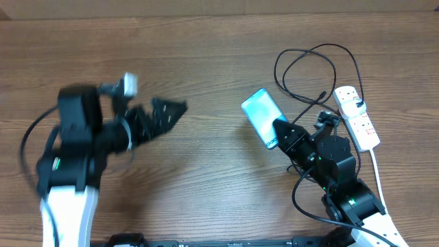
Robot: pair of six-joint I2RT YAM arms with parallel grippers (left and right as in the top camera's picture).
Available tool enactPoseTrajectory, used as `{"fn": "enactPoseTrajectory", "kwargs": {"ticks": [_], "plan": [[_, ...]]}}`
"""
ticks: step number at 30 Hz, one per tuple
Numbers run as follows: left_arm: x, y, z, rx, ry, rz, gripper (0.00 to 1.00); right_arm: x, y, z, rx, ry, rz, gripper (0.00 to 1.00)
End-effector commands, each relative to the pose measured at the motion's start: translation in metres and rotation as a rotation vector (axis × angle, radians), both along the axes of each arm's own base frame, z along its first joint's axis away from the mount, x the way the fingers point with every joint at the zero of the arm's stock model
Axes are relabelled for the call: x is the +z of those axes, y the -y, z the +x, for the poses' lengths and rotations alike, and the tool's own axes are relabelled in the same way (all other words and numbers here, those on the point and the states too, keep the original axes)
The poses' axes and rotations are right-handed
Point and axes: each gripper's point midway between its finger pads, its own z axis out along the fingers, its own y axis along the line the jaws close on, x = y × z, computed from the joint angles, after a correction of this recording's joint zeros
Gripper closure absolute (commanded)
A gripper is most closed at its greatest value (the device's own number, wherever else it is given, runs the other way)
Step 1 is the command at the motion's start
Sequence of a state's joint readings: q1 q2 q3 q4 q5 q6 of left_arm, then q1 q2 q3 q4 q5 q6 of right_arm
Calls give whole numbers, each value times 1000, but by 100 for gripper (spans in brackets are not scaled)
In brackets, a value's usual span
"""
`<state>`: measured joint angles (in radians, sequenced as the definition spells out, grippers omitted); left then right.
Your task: Plug charger to phone and switch on socket
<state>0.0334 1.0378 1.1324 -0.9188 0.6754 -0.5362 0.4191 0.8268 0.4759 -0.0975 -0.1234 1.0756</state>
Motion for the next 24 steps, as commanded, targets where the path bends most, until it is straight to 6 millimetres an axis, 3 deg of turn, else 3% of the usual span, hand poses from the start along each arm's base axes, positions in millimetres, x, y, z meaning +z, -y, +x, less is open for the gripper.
{"fn": "enactPoseTrajectory", "kwargs": {"ticks": [1,5,9,13,15,17,21,24], "plan": [[2,-46,-32,196,58,248,0,-2,-25,-14,98,-126,177,96],[10,-49,-95,304,41,186,0,-10,-39,-9,144,-137,239,96],[7,-51,-150,428,8,86,1,-1,-55,-3,228,-82,283,96],[-7,-65,-183,546,1,82,0,6,-70,-6,328,-55,319,96],[-9,-70,-184,589,37,71,0,4,-74,-11,365,-77,324,96],[-8,-72,-173,633,69,10,0,3,-76,-16,395,-88,331,96],[-19,-61,-128,576,128,-60,1,17,-86,-31,530,-13,327,96],[-35,-33,-88,444,145,-211,0,19,-89,-36,569,1,323,96]]}}
